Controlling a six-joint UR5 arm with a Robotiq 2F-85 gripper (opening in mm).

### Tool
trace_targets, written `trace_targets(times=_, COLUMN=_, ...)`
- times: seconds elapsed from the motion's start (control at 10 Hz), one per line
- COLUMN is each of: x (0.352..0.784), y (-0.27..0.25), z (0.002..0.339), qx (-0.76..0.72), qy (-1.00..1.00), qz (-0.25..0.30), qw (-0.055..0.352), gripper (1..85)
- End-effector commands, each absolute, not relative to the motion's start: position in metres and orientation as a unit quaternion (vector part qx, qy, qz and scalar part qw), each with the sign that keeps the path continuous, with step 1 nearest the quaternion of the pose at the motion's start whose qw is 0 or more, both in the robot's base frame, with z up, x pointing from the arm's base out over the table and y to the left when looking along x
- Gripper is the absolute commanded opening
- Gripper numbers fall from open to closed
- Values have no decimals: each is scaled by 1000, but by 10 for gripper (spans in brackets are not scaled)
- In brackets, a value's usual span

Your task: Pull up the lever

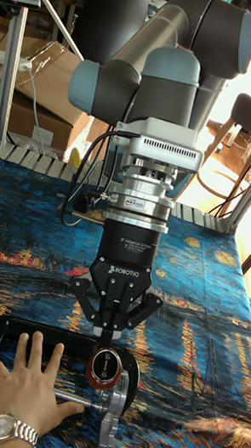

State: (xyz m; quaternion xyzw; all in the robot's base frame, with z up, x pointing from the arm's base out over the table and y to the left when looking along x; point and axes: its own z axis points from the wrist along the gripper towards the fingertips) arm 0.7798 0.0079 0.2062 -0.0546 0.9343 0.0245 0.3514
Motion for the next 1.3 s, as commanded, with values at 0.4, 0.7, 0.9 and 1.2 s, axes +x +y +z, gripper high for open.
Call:
trace_targets(times=0.4, x=791, y=13, z=206, qx=-57, qy=927, qz=42, qw=368, gripper=13)
trace_targets(times=0.7, x=796, y=9, z=199, qx=-61, qy=927, qz=38, qw=369, gripper=13)
trace_targets(times=0.9, x=798, y=8, z=193, qx=-62, qy=928, qz=37, qw=367, gripper=13)
trace_targets(times=1.2, x=799, y=11, z=184, qx=-63, qy=930, qz=40, qw=359, gripper=13)
